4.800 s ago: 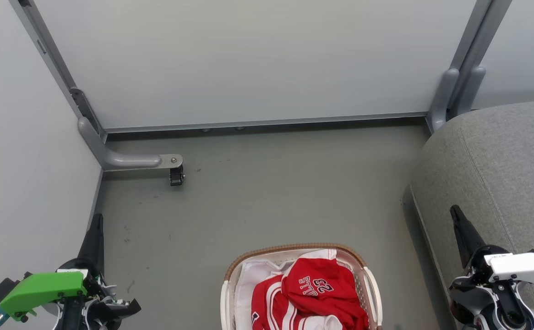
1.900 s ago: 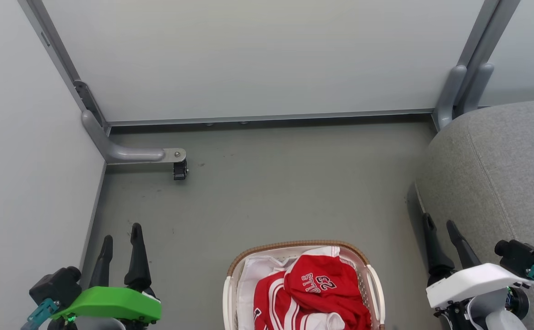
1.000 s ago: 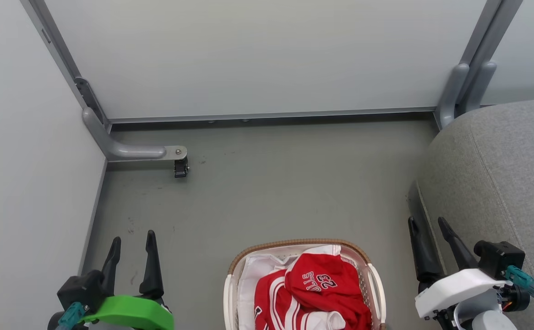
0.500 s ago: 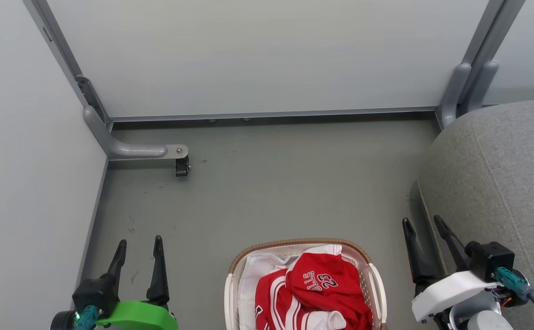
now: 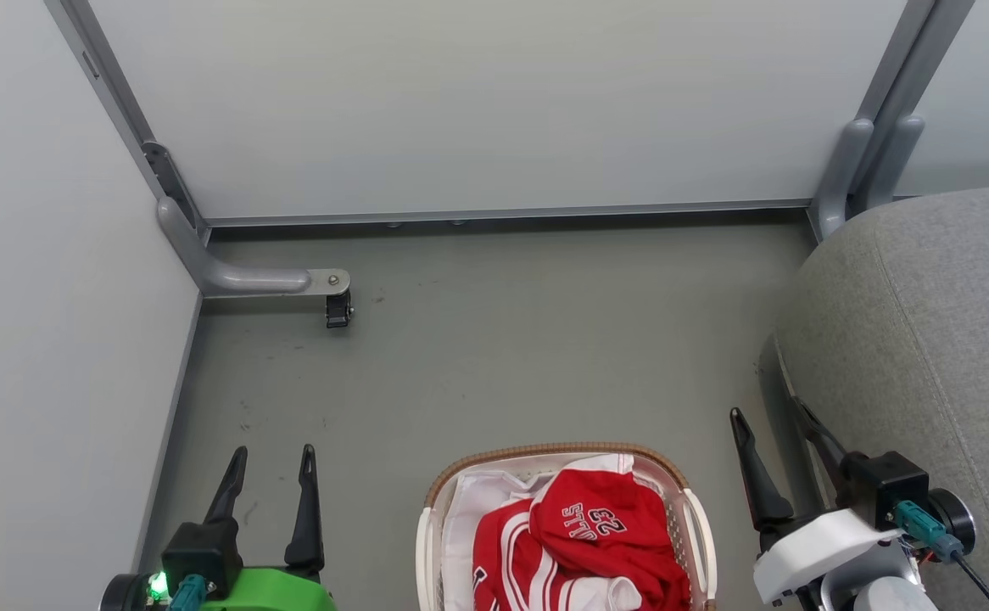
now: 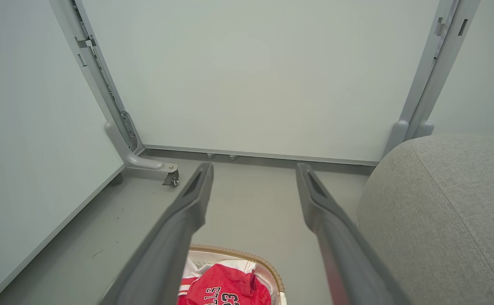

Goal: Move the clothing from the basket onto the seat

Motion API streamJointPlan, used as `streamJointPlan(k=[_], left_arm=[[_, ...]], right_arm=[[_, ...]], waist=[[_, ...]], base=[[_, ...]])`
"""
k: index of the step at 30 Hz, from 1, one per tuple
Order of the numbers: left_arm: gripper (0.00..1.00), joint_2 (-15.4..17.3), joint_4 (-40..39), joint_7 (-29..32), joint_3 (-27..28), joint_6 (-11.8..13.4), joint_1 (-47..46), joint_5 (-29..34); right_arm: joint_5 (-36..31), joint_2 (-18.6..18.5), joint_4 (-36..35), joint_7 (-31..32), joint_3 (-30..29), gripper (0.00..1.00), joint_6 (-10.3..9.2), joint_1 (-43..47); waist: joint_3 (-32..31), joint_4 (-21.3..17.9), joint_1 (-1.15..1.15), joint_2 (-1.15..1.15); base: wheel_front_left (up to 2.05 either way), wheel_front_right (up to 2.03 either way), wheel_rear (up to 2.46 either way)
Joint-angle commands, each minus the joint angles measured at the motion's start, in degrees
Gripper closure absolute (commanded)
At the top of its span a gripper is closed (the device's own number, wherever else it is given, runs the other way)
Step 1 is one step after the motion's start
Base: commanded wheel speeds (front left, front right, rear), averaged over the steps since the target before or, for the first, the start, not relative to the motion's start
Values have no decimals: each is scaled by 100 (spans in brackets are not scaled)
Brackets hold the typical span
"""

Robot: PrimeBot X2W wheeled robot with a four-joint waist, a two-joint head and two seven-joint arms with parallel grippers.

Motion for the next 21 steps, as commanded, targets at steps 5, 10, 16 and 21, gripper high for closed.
streamJointPlan(k=[5, 10, 16, 21], left_arm=[[0, 41, -28, -49, -20, 27, 86, 131], [0, 41, -41, -49, -27, 30, 94, 129], [0, 40, -52, -49, -33, 33, 89, 110], [0, 40, -60, -49, -63, 49, 58, 80]], right_arm=[[-114, -36, -25, -51, 16, 0, 0, 82], [-129, -36, -43, -51, 12, 0, 0, 89], [-128, -35, -55, -51, 14, 0, 0, 84], [-143, -35, -65, -51, -3, 0, 0, 51]], waist=[[-5, 2, 0, 54], [1, 8, 0, 54], [23, 5, 0, 54], [77, -11, 0, 54]], base=[[0, 0, 0], [0, 0, 0], [0, 0, 0], [0, 0, 0]])
